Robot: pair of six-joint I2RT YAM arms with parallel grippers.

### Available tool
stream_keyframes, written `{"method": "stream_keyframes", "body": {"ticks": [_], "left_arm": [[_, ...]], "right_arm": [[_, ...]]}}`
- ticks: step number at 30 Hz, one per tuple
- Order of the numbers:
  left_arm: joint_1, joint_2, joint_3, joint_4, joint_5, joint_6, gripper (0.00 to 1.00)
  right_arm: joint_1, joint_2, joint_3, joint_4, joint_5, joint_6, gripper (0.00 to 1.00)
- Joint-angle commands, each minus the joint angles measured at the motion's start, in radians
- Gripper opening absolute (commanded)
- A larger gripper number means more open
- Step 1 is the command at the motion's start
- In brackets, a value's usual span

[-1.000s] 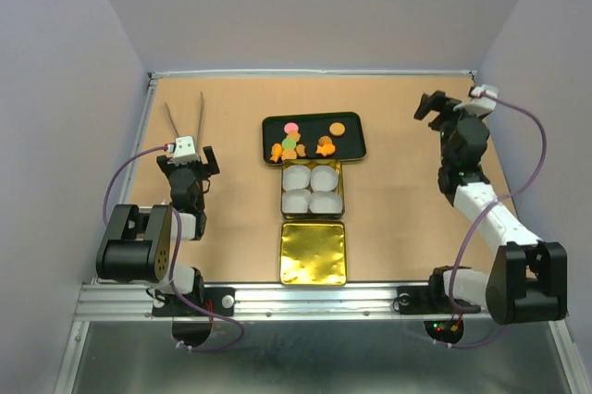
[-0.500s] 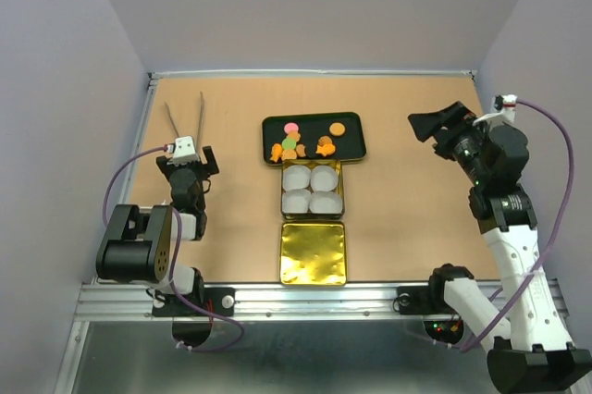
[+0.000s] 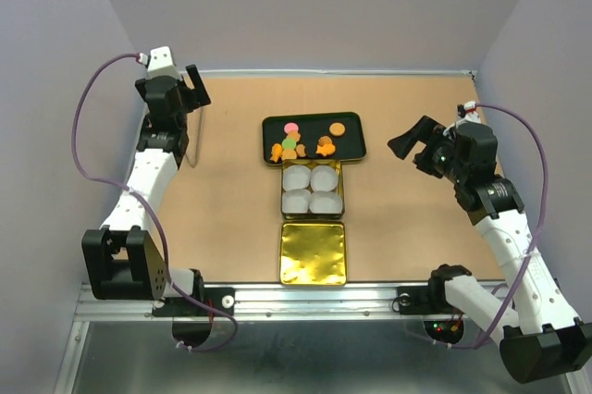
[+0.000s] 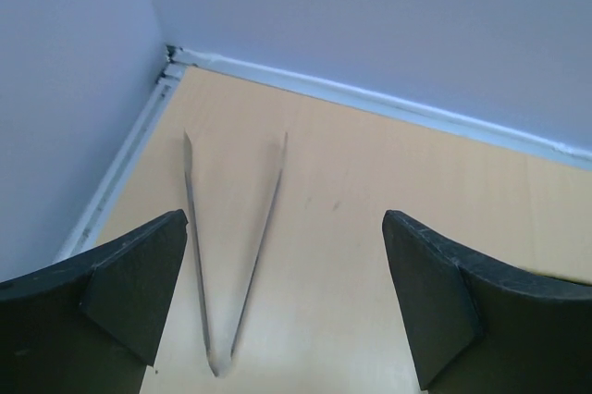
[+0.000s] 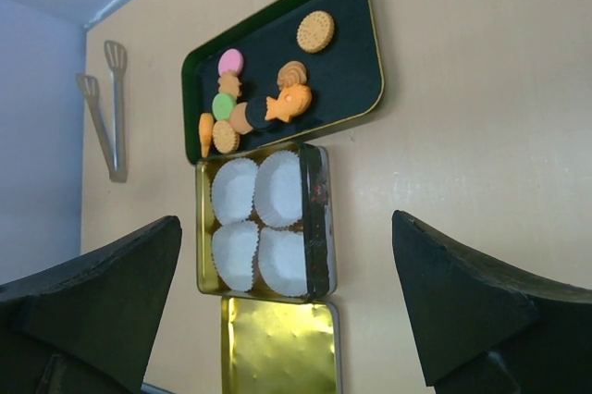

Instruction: Pack the cookies

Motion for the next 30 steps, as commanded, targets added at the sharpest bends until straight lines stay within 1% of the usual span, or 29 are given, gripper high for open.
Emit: {"method": "stream_keyframes", "body": {"ticks": [1, 3, 4, 6, 8, 9, 11, 12, 13, 17, 18, 19, 21, 25, 30], "left_arm": [[0.084, 0.039, 0.107, -0.411, 0.216, -0.082, 0.99], [0.089, 0.030, 0.110, -0.454, 0.226, -0.072, 0.99], [0.090, 0.018, 0.096, -0.450, 0.253, -0.057, 0.99], [0.092, -0.023, 0.030, -0.416, 0.297, -0.023, 0.99], [0.101, -0.038, -0.026, -0.362, 0.356, -0.029, 0.99], [0.127, -0.019, -0.033, -0.355, 0.437, -0.056, 0.99], [0.168, 0.017, -0.034, -0.362, 0.530, -0.076, 0.99], [0.186, 0.060, -0.024, -0.382, 0.554, -0.081, 0.99], [0.211, 0.074, -0.011, -0.409, 0.542, -0.104, 0.99], [0.211, 0.074, 0.036, -0.430, 0.424, -0.076, 0.99], [0.211, 0.100, 0.056, -0.454, 0.360, -0.070, 0.99], [0.211, 0.119, 0.077, -0.507, 0.332, -0.055, 0.99], [0.213, 0.175, 0.116, -0.552, 0.277, -0.029, 0.99], [0.210, 0.222, 0.082, -0.552, 0.325, -0.003, 0.99], [0.210, 0.268, 0.038, -0.502, 0.318, -0.006, 0.99]], "right_arm": [[0.007, -0.015, 0.055, 0.015, 0.050, -0.039, 1.00], [0.007, -0.016, 0.067, 0.012, 0.050, -0.057, 1.00], [0.007, -0.018, 0.070, 0.011, 0.048, -0.059, 1.00], [0.007, -0.012, 0.082, 0.003, 0.041, -0.062, 1.00], [0.007, 0.008, 0.098, -0.029, 0.022, -0.073, 1.00], [0.007, 0.022, 0.107, -0.046, 0.021, -0.077, 1.00], [0.007, 0.074, 0.144, -0.093, 0.015, -0.086, 1.00], [0.007, 0.086, 0.151, -0.107, 0.012, -0.091, 1.00], [0.007, 0.097, 0.163, -0.118, 0.011, -0.091, 1.00], [0.007, 0.094, 0.151, -0.143, 0.027, -0.108, 1.00], [0.007, 0.090, 0.144, -0.143, 0.033, -0.107, 1.00], [0.007, 0.087, 0.136, -0.143, 0.038, -0.107, 1.00], [0.007, 0.087, 0.125, -0.143, 0.042, -0.114, 1.00], [0.007, 0.097, 0.127, -0.143, 0.044, -0.119, 1.00], [0.007, 0.102, 0.127, -0.143, 0.047, -0.123, 1.00]]}}
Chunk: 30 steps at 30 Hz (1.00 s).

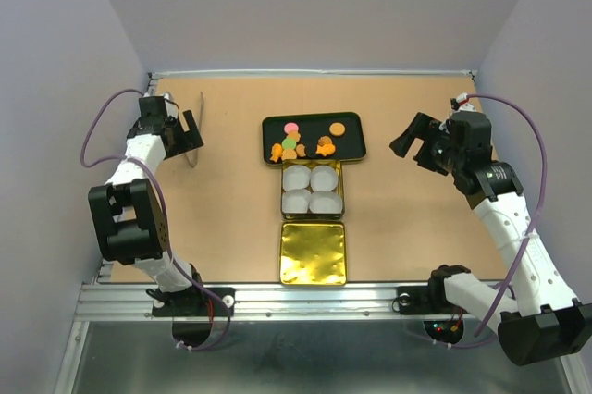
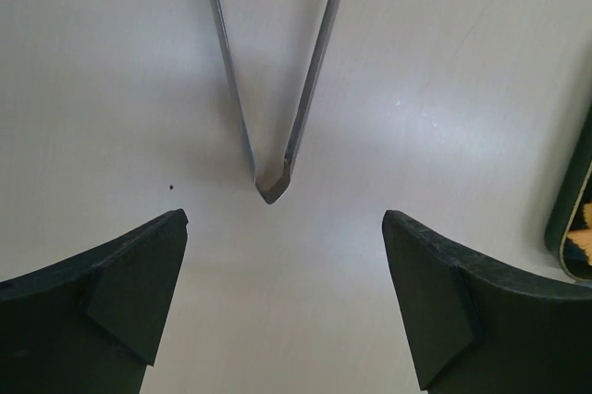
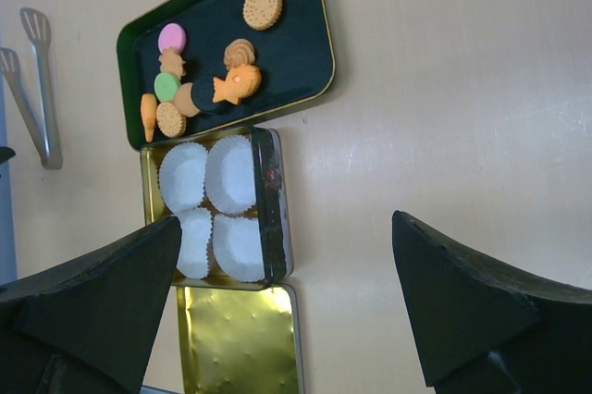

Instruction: Pack the cookies

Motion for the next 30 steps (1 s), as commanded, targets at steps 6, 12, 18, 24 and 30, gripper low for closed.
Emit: {"method": "stream_keyframes", "body": {"ticks": [6, 12, 18, 24, 30], "left_arm": [[-0.020, 0.076, -0.015, 0.035, -0.078, 0.059, 0.99], [-0.069, 0.186, 0.027, 0.045, -0.211, 0.076, 0.99], [-0.085, 0.278, 0.079, 0.069, -0.247, 0.073, 0.99], [-0.083, 0.367, 0.158, 0.055, -0.272, 0.084, 0.99], [-0.070, 0.459, 0.264, 0.014, -0.250, 0.095, 0.99]], "right_arm": [[0.007, 0.002, 0.016, -0.002, 0.025, -0.027, 1.00], [0.007, 0.010, 0.013, -0.002, 0.037, -0.028, 1.00], [0.007, 0.018, 0.031, -0.010, 0.047, -0.062, 1.00], [0.007, 0.039, 0.050, -0.017, 0.073, -0.095, 1.00], [0.007, 0.071, 0.058, -0.017, 0.077, -0.102, 1.00]]}}
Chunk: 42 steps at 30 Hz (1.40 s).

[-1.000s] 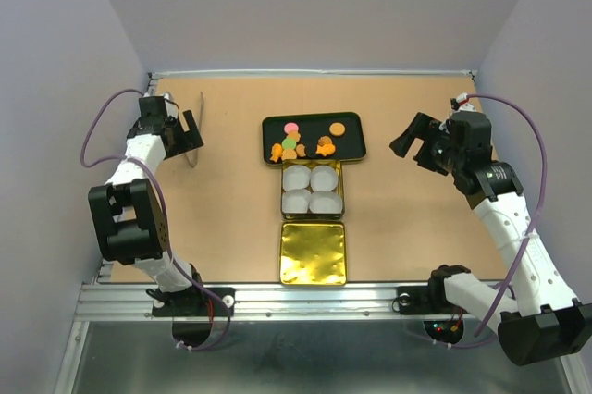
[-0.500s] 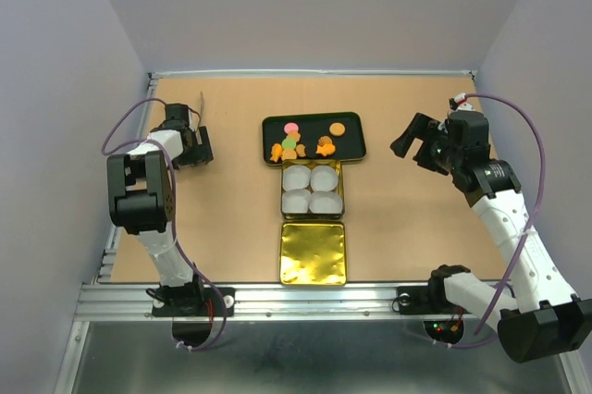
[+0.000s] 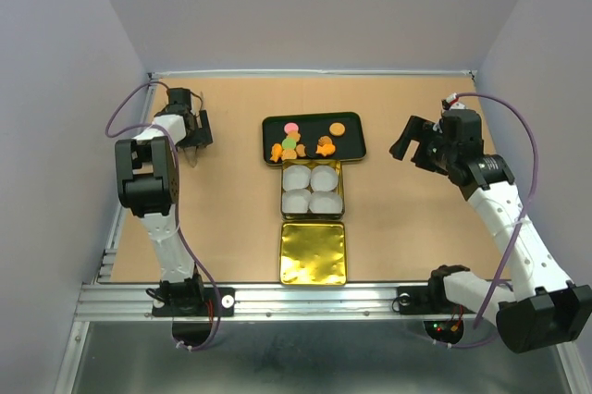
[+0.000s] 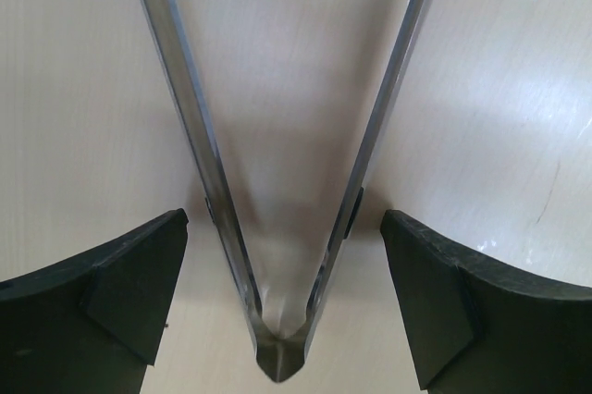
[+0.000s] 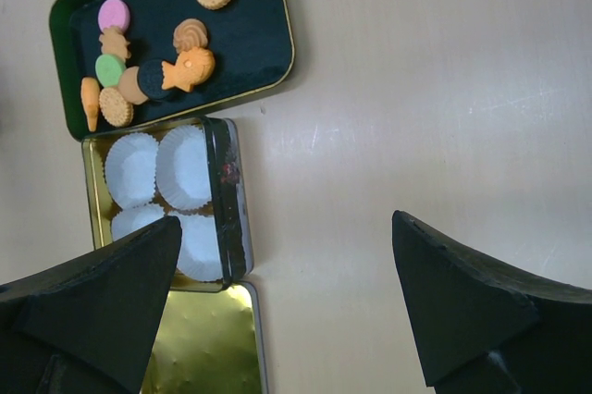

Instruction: Pack the cookies

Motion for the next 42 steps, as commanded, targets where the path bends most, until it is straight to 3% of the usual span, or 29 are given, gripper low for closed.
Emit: {"method": "stream_keyframes", "body": {"ticks": [1, 8, 18, 20, 21, 24, 32, 42], "left_arm": [[0.025, 0.077, 0.066, -0.031, -0.006, 0.024, 0.99], [0.040, 0.151, 0.172, -0.066, 0.043, 0.021, 0.93], [0.039, 0.134, 0.108, -0.052, 0.059, -0.007, 0.78], [0.037, 0.133, 0.106, -0.056, 0.063, 0.001, 0.66], [0.039, 0.136, 0.108, -0.063, 0.066, 0.009, 0.53], [0.039, 0.136, 0.120, -0.082, 0.085, 0.013, 0.35], [0.022, 0.018, 0.172, -0.147, 0.111, -0.022, 0.26], [-0.103, -0.194, 0.260, -0.318, 0.198, -0.082, 0.14]], "right_arm": [[0.007, 0.011, 0.059, 0.003, 0.022, -0.027, 1.00], [0.006, 0.038, 0.070, 0.004, 0.071, -0.051, 1.00], [0.007, 0.062, 0.068, 0.009, 0.091, -0.062, 1.00], [0.007, 0.065, 0.064, 0.014, 0.095, -0.062, 1.00], [0.007, 0.065, 0.064, 0.015, 0.097, -0.062, 1.00], [0.007, 0.067, 0.061, 0.017, 0.100, -0.064, 1.00], [0.007, 0.070, 0.070, 0.018, 0.103, -0.068, 1.00], [0.032, 0.122, 0.157, 0.038, 0.051, -0.022, 1.00]]}}
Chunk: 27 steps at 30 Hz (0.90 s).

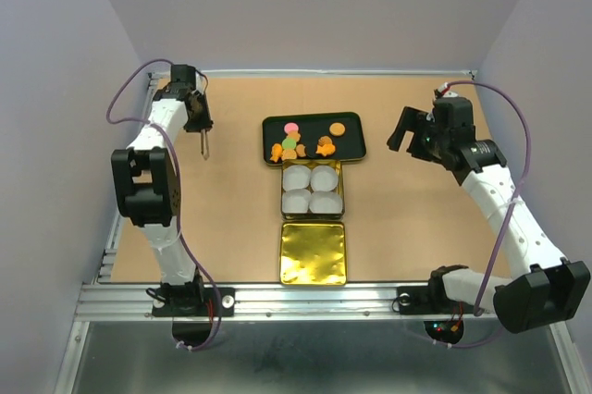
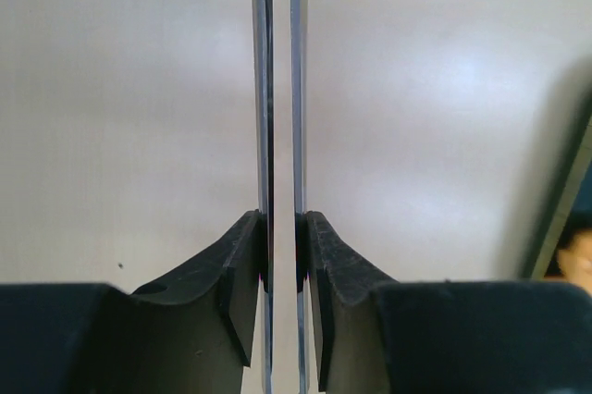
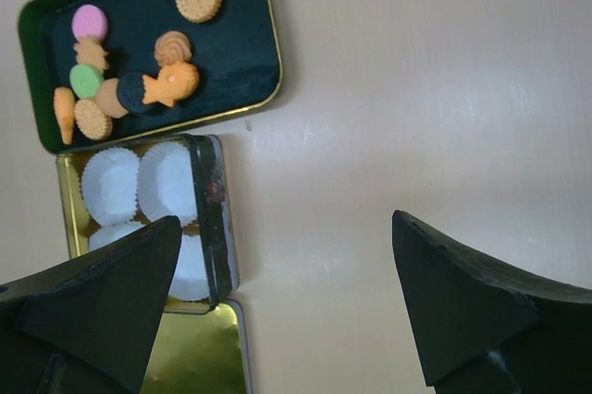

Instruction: Pack the cookies

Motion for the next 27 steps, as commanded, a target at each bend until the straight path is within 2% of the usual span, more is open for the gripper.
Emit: {"method": "stream_keyframes", "body": {"ticks": [1, 8, 11, 16, 22, 27], "left_arm": [[-0.087, -0.190, 0.037, -0.074, 0.082, -0.046, 0.14], [-0.215, -0.350, -0.052, -0.123, 0.160, -0.097, 0.14], [-0.274, -0.460, -0.112, -0.120, 0.240, -0.108, 0.14], [-0.356, -0.548, -0.169, -0.116, 0.282, -0.105, 0.14], [-0.414, -0.577, -0.170, -0.117, 0.312, -0.112, 0.14], [-0.428, -0.540, -0.126, -0.238, 0.193, -0.102, 0.13]], "right_arm": [[0.011, 0.030, 0.119, 0.047, -0.045, 0.041, 1.00], [0.014, 0.104, 0.215, 0.122, -0.258, 0.096, 1.00], [0.016, 0.159, 0.274, 0.191, -0.399, 0.160, 1.00], [0.031, 0.314, 0.383, 0.248, -0.687, 0.271, 1.00], [0.175, 0.426, 0.484, 0.294, -0.717, 0.272, 1.00], [0.198, 0.421, 0.461, 0.300, -0.633, 0.329, 1.00]]}}
